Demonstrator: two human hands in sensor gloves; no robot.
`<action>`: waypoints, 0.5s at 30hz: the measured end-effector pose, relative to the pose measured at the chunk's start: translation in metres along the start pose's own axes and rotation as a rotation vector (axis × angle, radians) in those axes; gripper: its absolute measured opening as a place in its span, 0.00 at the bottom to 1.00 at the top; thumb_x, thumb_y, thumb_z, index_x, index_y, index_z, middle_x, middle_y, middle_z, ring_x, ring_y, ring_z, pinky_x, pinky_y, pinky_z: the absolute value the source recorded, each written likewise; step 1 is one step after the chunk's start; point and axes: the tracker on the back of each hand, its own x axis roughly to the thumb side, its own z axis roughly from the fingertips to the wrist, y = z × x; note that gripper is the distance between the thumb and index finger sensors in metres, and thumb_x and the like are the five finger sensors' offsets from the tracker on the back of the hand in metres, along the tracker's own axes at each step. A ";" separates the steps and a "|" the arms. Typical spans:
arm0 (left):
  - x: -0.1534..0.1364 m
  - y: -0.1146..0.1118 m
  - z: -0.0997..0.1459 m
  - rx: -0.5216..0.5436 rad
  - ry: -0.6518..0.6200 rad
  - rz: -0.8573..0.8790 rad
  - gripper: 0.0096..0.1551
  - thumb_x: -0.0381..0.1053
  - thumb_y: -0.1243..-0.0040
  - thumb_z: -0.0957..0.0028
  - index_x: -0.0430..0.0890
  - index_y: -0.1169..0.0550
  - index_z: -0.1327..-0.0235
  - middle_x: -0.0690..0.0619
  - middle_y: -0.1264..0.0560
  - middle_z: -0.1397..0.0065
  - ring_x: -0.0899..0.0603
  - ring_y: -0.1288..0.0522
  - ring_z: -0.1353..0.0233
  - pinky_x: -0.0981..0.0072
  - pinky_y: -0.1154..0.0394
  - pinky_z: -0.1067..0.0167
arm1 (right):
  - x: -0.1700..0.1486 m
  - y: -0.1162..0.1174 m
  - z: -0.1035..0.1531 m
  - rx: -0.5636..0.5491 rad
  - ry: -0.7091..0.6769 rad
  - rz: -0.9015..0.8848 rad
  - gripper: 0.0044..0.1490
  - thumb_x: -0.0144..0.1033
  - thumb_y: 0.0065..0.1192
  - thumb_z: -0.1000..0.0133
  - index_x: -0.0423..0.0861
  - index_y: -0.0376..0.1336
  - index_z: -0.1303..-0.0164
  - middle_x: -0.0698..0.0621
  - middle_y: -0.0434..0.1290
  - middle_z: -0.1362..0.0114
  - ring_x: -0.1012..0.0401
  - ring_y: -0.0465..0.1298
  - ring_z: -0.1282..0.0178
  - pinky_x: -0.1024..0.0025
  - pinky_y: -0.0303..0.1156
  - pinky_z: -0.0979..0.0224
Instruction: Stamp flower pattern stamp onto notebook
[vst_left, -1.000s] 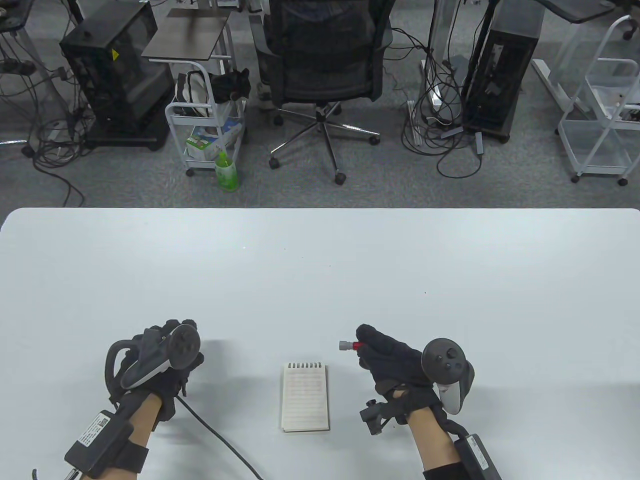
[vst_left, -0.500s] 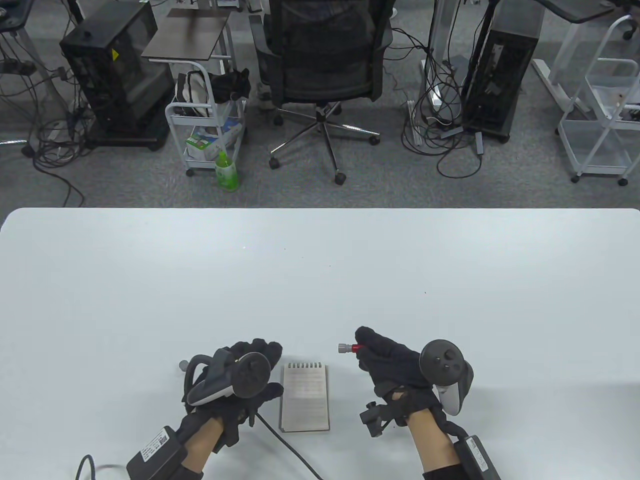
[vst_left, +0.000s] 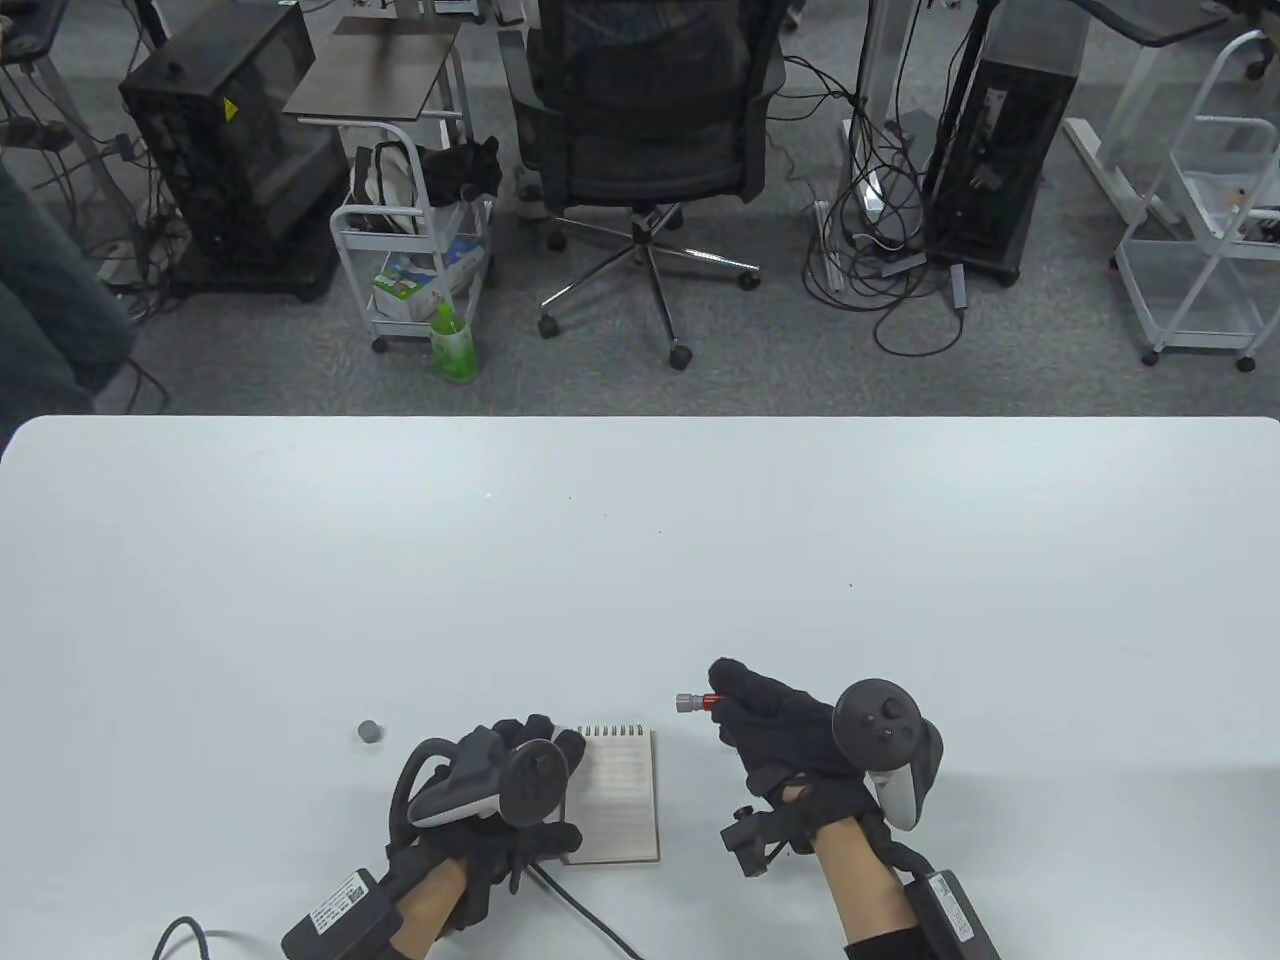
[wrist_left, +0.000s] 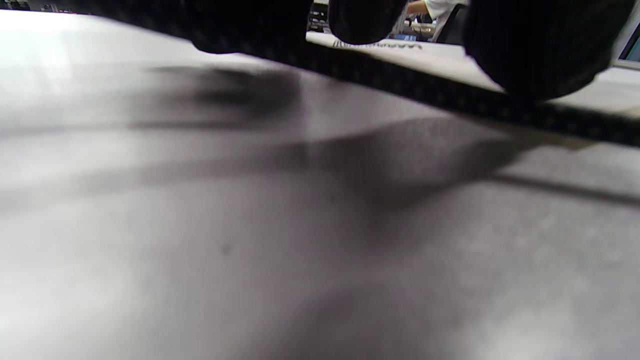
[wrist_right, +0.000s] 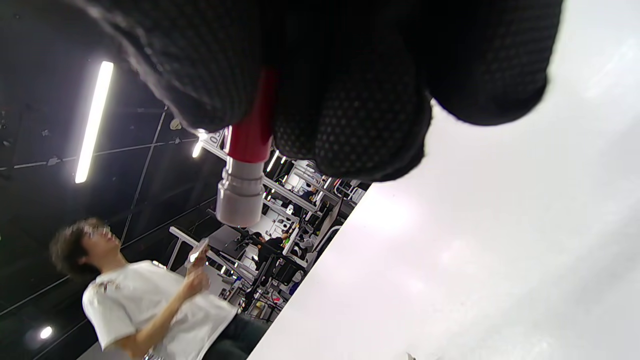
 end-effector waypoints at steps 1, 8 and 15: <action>0.000 -0.002 -0.001 -0.026 0.004 -0.007 0.55 0.72 0.43 0.61 0.50 0.45 0.23 0.39 0.48 0.19 0.28 0.45 0.22 0.30 0.46 0.32 | 0.001 0.001 0.000 0.007 -0.005 0.011 0.29 0.37 0.71 0.54 0.47 0.71 0.40 0.40 0.77 0.44 0.50 0.83 0.55 0.49 0.76 0.47; -0.002 -0.006 -0.002 -0.026 0.003 0.011 0.54 0.72 0.46 0.61 0.51 0.46 0.23 0.40 0.50 0.19 0.29 0.48 0.22 0.31 0.47 0.32 | 0.010 0.006 0.001 0.029 -0.042 0.079 0.29 0.37 0.71 0.53 0.47 0.71 0.40 0.40 0.77 0.44 0.50 0.83 0.55 0.48 0.75 0.46; -0.001 -0.006 -0.001 -0.061 0.020 0.023 0.54 0.72 0.47 0.60 0.52 0.48 0.23 0.40 0.52 0.19 0.29 0.51 0.21 0.32 0.48 0.31 | 0.042 0.028 0.006 0.099 -0.218 0.347 0.28 0.38 0.70 0.53 0.47 0.71 0.40 0.40 0.77 0.44 0.51 0.82 0.56 0.48 0.74 0.45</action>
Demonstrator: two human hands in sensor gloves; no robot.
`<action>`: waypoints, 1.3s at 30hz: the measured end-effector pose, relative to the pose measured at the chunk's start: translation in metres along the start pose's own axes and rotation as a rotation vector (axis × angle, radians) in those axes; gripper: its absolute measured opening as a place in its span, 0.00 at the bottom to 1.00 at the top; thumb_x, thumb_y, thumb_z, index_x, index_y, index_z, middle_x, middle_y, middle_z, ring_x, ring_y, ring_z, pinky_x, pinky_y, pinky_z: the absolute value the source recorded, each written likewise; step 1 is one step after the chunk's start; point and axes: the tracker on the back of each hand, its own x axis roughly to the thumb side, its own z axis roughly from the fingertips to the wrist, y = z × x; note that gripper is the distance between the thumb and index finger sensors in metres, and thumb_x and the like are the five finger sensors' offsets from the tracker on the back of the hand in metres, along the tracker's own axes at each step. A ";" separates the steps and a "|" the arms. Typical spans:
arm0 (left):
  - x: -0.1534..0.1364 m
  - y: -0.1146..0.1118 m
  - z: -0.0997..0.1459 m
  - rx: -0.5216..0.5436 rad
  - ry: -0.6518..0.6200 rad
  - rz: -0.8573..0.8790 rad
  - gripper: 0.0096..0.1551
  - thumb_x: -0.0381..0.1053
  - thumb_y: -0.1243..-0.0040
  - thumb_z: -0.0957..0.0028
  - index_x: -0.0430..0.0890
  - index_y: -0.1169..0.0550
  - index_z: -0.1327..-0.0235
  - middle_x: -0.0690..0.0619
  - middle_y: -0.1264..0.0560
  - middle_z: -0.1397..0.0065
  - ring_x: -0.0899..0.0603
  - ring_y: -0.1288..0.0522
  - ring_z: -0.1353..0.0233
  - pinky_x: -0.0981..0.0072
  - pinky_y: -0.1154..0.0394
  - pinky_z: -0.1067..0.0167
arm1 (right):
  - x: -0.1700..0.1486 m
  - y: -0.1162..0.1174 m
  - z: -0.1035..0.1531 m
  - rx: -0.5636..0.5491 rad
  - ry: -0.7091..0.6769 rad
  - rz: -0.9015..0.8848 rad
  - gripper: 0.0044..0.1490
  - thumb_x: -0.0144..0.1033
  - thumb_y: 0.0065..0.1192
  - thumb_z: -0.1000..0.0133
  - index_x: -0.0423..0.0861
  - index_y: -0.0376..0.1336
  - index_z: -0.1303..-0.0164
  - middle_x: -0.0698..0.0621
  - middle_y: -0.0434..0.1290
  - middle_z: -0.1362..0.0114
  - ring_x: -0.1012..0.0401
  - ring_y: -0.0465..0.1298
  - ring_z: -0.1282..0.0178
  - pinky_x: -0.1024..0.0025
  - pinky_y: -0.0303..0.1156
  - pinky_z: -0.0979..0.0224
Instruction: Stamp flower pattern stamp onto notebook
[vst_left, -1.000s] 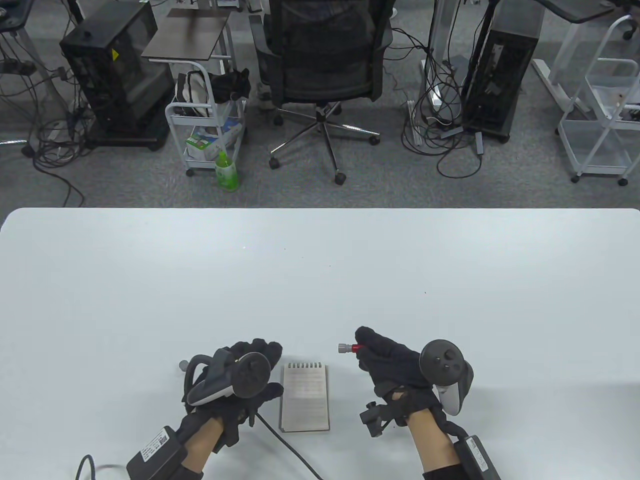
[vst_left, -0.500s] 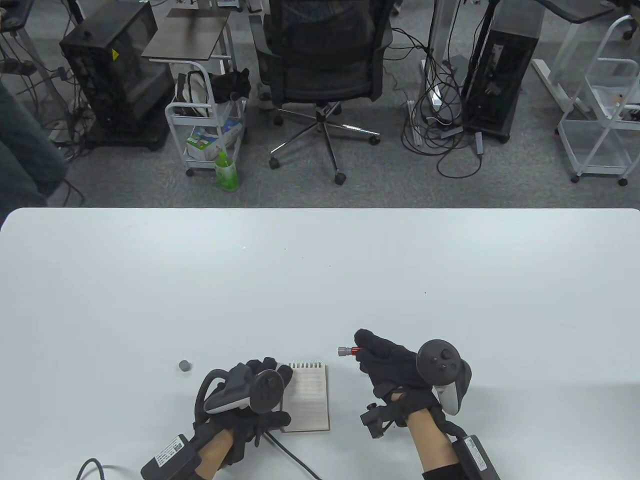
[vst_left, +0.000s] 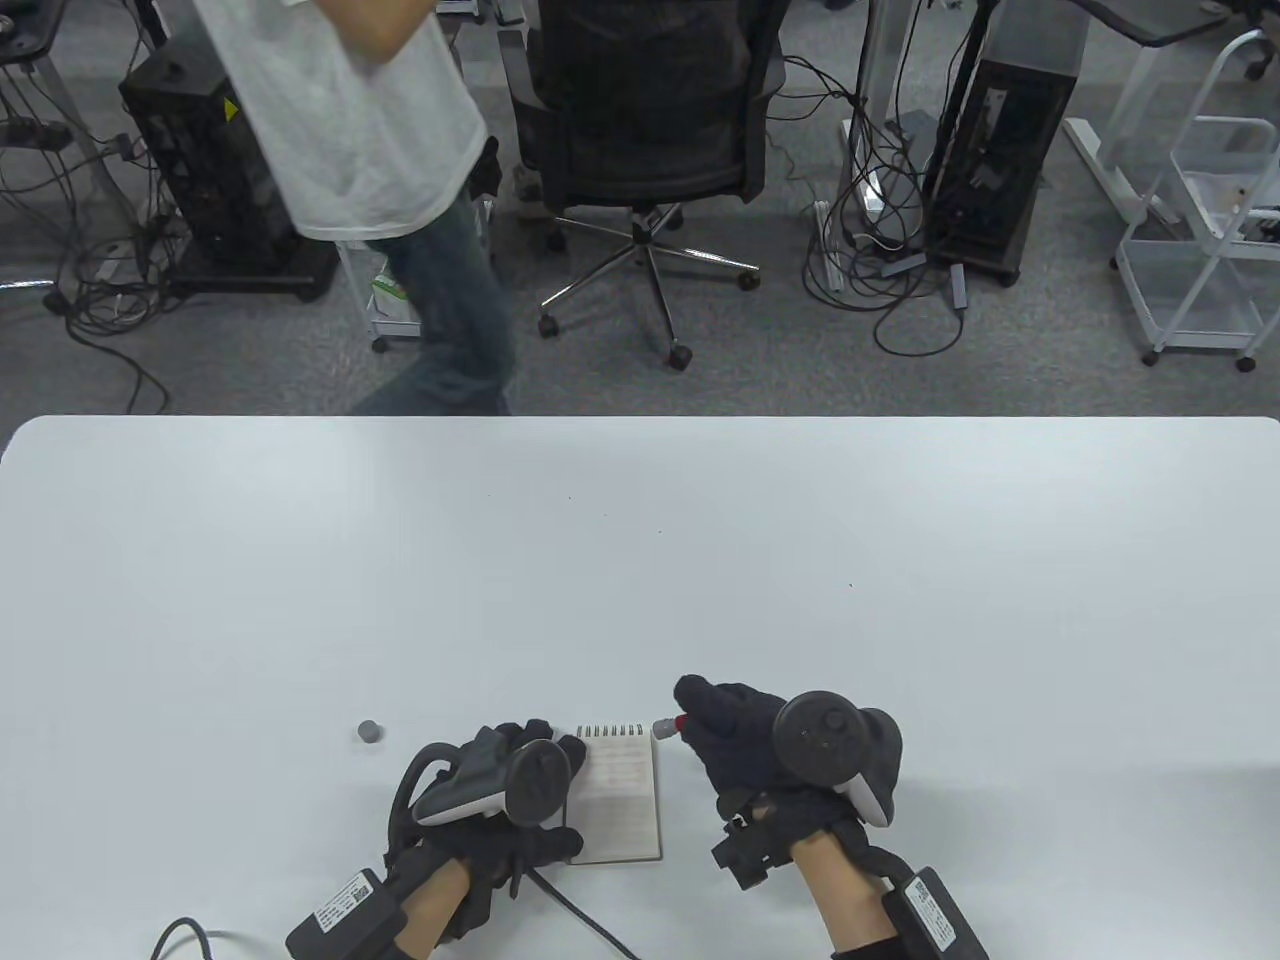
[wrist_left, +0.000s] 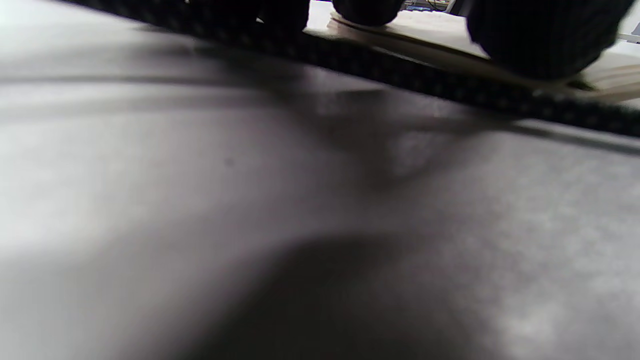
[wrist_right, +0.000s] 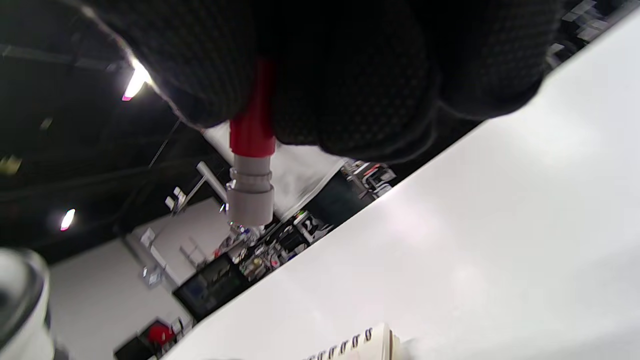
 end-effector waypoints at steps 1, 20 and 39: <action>0.000 0.000 0.000 -0.003 0.003 0.000 0.54 0.72 0.47 0.60 0.52 0.48 0.23 0.40 0.52 0.19 0.30 0.51 0.21 0.32 0.48 0.31 | 0.007 0.003 -0.001 0.014 -0.031 0.042 0.28 0.38 0.70 0.53 0.47 0.71 0.40 0.40 0.77 0.45 0.51 0.82 0.56 0.48 0.74 0.45; 0.000 0.000 0.000 -0.003 0.002 0.012 0.54 0.72 0.47 0.61 0.52 0.49 0.23 0.41 0.54 0.18 0.30 0.52 0.21 0.32 0.48 0.31 | 0.075 0.089 -0.015 0.341 -0.278 0.536 0.28 0.38 0.71 0.54 0.48 0.72 0.42 0.41 0.77 0.46 0.51 0.82 0.57 0.47 0.75 0.44; 0.001 0.000 -0.001 -0.005 -0.001 0.009 0.54 0.72 0.47 0.61 0.52 0.49 0.24 0.40 0.54 0.19 0.30 0.52 0.22 0.32 0.47 0.32 | 0.068 0.101 -0.014 0.335 -0.274 0.564 0.29 0.38 0.71 0.54 0.48 0.72 0.41 0.41 0.77 0.45 0.51 0.82 0.56 0.46 0.75 0.42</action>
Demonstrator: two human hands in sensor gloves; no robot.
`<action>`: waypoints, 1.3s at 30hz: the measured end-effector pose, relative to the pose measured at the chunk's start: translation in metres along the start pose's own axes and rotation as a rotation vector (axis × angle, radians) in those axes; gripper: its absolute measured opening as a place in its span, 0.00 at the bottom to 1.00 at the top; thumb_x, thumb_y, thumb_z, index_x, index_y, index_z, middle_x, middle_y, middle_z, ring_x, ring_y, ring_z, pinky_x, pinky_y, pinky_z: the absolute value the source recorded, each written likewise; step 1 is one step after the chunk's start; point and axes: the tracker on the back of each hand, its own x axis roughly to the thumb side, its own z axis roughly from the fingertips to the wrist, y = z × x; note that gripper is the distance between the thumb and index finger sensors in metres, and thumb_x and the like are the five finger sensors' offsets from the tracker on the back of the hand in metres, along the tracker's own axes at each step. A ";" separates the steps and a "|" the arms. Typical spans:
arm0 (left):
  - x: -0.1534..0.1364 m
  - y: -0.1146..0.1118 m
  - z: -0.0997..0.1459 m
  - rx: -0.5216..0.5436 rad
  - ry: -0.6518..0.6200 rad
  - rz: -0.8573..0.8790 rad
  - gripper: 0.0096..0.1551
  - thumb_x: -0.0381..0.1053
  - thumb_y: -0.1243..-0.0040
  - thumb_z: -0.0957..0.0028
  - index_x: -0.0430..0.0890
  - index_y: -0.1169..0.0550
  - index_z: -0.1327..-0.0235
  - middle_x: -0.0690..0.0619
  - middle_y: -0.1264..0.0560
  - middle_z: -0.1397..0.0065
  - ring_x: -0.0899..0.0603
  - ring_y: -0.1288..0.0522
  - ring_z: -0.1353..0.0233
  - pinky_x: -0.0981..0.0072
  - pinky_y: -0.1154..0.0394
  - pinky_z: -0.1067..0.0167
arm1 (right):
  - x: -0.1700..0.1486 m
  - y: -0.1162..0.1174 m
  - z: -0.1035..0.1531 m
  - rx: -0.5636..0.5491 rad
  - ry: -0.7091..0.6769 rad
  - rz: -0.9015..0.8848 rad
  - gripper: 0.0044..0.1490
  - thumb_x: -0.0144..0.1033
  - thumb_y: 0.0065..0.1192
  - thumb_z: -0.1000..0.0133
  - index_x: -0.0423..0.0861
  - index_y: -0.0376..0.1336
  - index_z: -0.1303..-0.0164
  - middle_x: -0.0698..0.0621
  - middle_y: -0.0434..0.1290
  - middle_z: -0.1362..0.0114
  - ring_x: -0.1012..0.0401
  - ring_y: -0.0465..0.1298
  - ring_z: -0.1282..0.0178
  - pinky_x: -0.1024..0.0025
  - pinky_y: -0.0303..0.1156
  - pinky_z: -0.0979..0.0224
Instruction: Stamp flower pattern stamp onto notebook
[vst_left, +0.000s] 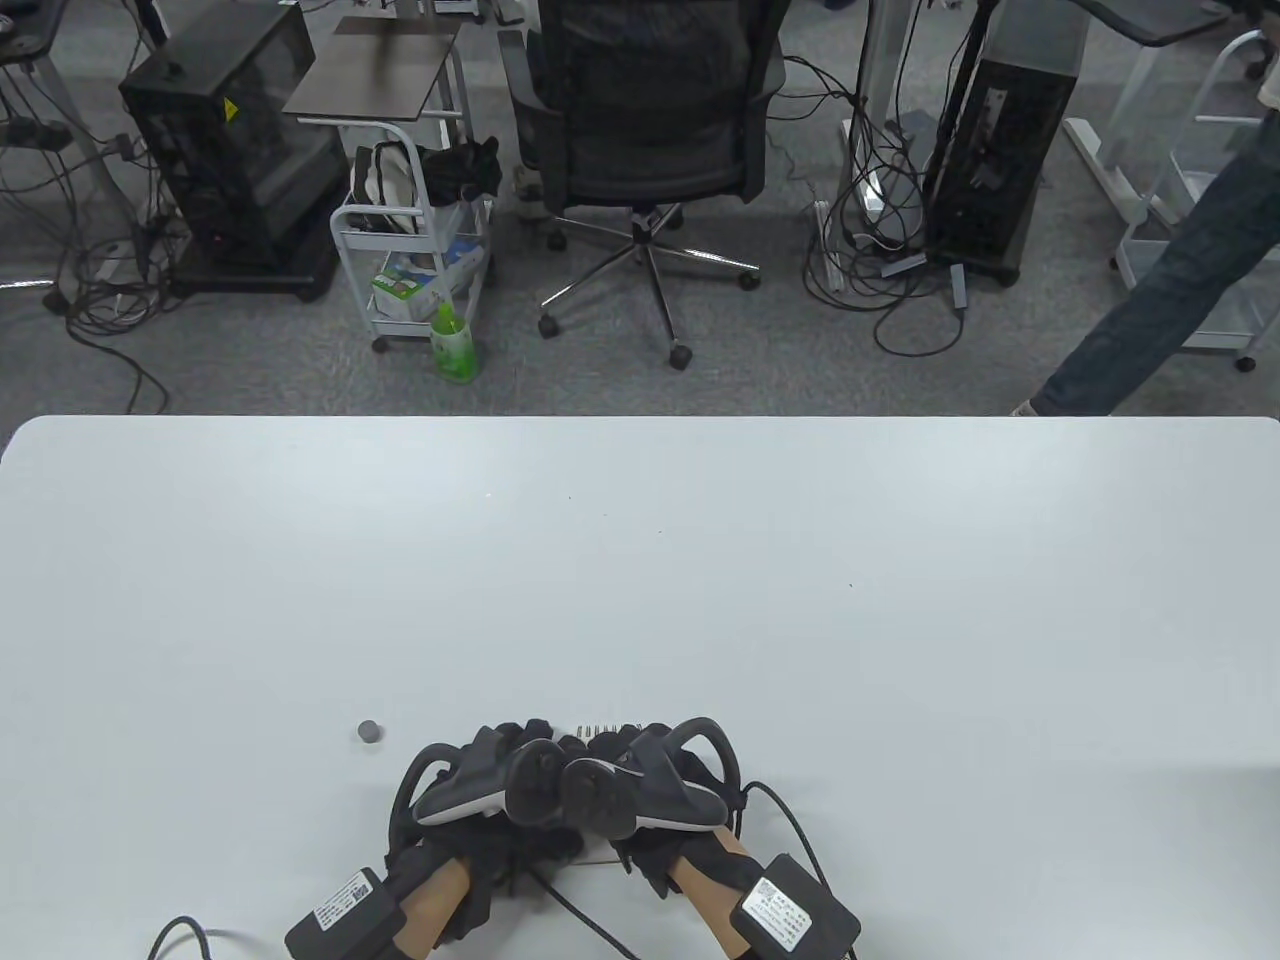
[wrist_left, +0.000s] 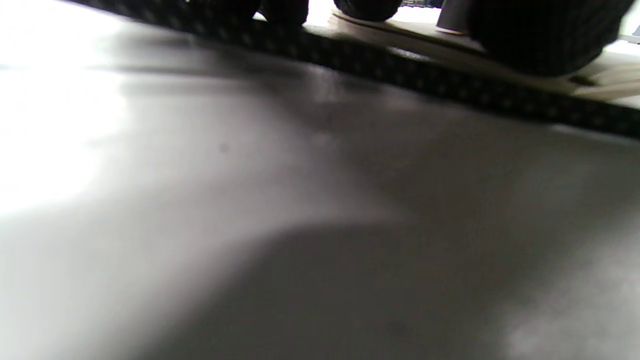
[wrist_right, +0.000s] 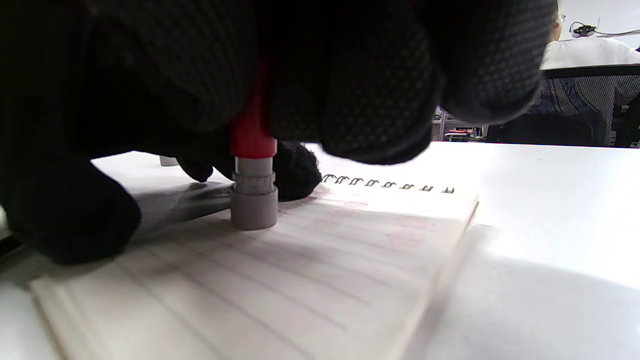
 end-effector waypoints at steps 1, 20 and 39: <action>0.000 0.000 0.000 0.000 0.000 0.000 0.54 0.72 0.47 0.61 0.52 0.49 0.24 0.40 0.54 0.19 0.30 0.52 0.22 0.32 0.47 0.32 | 0.000 0.000 0.000 -0.001 -0.002 -0.001 0.29 0.38 0.71 0.54 0.48 0.72 0.41 0.41 0.77 0.45 0.51 0.82 0.55 0.46 0.75 0.42; 0.000 -0.001 0.000 -0.002 0.000 0.001 0.54 0.72 0.48 0.61 0.51 0.49 0.23 0.40 0.55 0.19 0.30 0.53 0.22 0.32 0.48 0.32 | 0.006 0.006 -0.003 0.029 -0.023 -0.019 0.29 0.33 0.69 0.54 0.44 0.71 0.41 0.40 0.78 0.45 0.49 0.85 0.53 0.47 0.78 0.41; 0.001 -0.002 0.001 -0.008 0.000 -0.008 0.54 0.72 0.49 0.61 0.52 0.50 0.23 0.40 0.56 0.19 0.30 0.54 0.22 0.32 0.48 0.32 | 0.008 0.011 0.000 0.024 -0.012 -0.018 0.29 0.32 0.67 0.52 0.45 0.69 0.39 0.40 0.78 0.45 0.49 0.86 0.53 0.48 0.78 0.41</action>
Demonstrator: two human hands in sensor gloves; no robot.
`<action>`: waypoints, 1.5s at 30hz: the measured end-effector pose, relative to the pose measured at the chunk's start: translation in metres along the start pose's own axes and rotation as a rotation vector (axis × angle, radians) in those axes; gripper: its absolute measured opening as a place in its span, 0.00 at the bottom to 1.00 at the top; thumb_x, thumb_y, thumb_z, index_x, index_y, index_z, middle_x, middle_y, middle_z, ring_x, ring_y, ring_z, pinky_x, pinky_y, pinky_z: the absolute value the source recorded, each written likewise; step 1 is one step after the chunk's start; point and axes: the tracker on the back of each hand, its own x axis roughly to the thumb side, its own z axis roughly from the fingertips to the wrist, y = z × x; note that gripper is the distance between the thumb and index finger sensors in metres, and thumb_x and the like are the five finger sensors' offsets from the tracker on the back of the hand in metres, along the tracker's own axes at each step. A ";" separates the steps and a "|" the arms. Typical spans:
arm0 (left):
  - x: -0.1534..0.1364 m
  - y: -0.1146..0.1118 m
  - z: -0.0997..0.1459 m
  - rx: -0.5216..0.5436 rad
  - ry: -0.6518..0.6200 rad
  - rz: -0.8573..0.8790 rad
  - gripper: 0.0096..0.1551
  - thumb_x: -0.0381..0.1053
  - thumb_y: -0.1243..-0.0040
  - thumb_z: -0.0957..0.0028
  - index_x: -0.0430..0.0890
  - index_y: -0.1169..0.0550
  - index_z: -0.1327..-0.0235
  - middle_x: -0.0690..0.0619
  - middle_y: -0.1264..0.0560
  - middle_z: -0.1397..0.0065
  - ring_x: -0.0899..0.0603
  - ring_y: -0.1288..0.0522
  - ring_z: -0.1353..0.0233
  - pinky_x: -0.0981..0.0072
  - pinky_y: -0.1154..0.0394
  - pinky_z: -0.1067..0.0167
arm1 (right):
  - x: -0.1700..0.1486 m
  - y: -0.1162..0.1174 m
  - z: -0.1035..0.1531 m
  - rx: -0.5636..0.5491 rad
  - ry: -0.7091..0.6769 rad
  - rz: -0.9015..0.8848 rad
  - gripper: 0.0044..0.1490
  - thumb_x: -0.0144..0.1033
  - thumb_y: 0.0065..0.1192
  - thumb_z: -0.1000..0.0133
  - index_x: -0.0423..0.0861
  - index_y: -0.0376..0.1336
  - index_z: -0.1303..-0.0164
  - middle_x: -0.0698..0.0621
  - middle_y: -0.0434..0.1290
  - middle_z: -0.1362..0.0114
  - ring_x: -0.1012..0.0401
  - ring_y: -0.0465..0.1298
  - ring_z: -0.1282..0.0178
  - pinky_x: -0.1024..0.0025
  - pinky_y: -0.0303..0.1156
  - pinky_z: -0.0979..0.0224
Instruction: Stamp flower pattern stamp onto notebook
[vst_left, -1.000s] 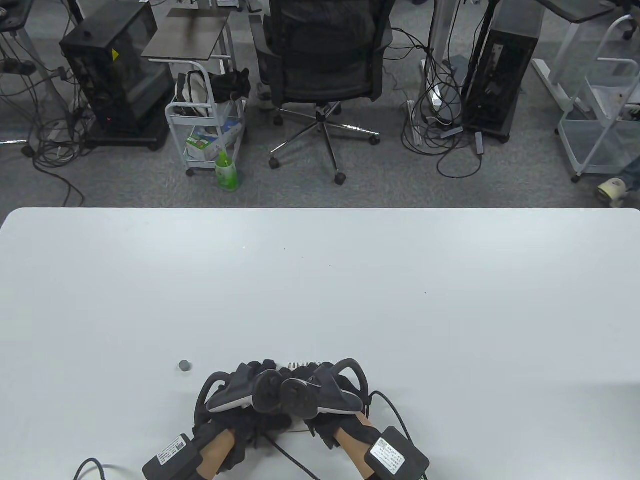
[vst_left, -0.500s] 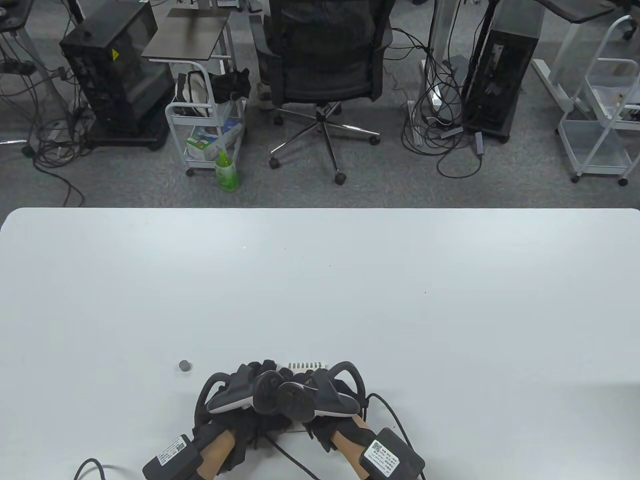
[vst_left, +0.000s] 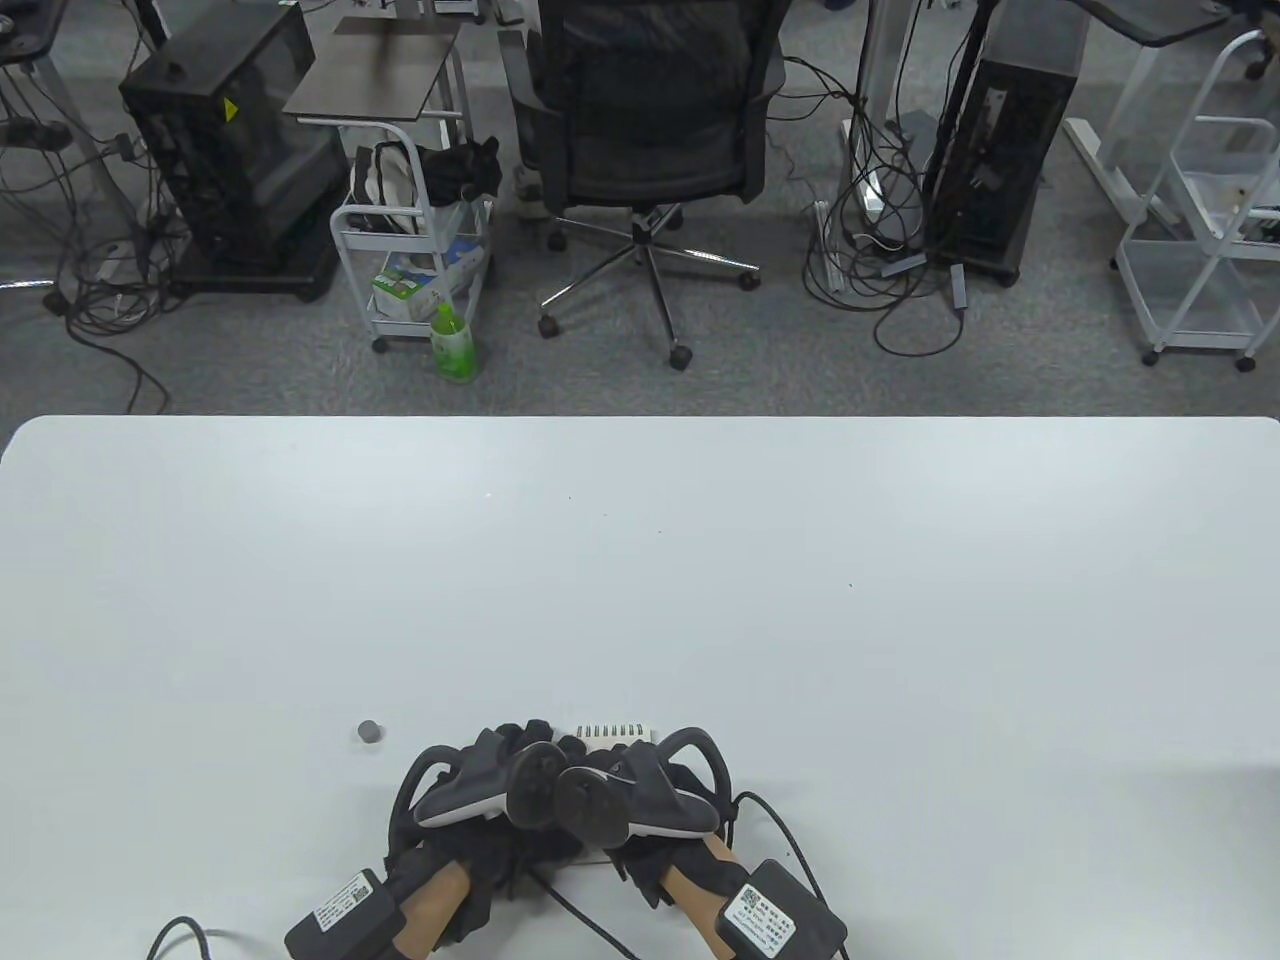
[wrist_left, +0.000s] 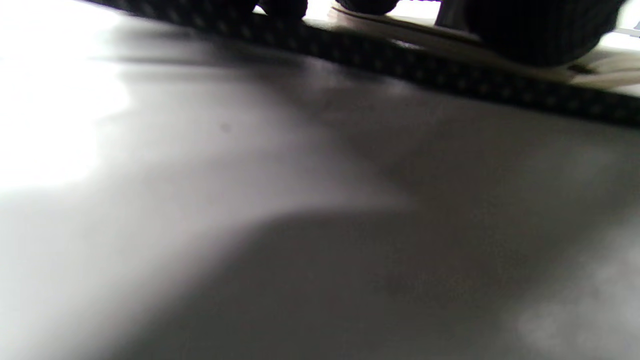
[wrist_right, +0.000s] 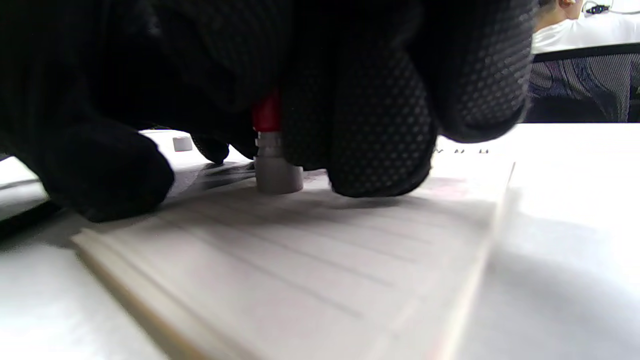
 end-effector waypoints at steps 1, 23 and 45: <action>0.000 0.000 0.000 0.000 0.000 0.002 0.54 0.72 0.49 0.61 0.52 0.50 0.23 0.40 0.56 0.19 0.30 0.54 0.22 0.32 0.48 0.32 | 0.000 0.000 0.000 0.009 0.001 0.003 0.29 0.32 0.66 0.52 0.45 0.68 0.38 0.40 0.78 0.45 0.49 0.85 0.53 0.47 0.78 0.41; 0.000 0.000 0.000 -0.003 0.003 0.004 0.54 0.72 0.49 0.61 0.52 0.50 0.23 0.41 0.56 0.19 0.30 0.54 0.21 0.32 0.48 0.32 | -0.027 -0.027 0.021 -0.130 0.057 -0.027 0.29 0.35 0.67 0.53 0.47 0.70 0.39 0.41 0.79 0.46 0.50 0.85 0.55 0.47 0.78 0.43; 0.000 0.000 0.000 -0.006 0.005 0.004 0.54 0.72 0.50 0.61 0.52 0.51 0.23 0.41 0.56 0.19 0.30 0.55 0.21 0.32 0.48 0.32 | -0.025 -0.011 0.017 -0.037 0.041 0.002 0.29 0.35 0.69 0.53 0.47 0.70 0.40 0.41 0.80 0.46 0.50 0.86 0.55 0.47 0.78 0.43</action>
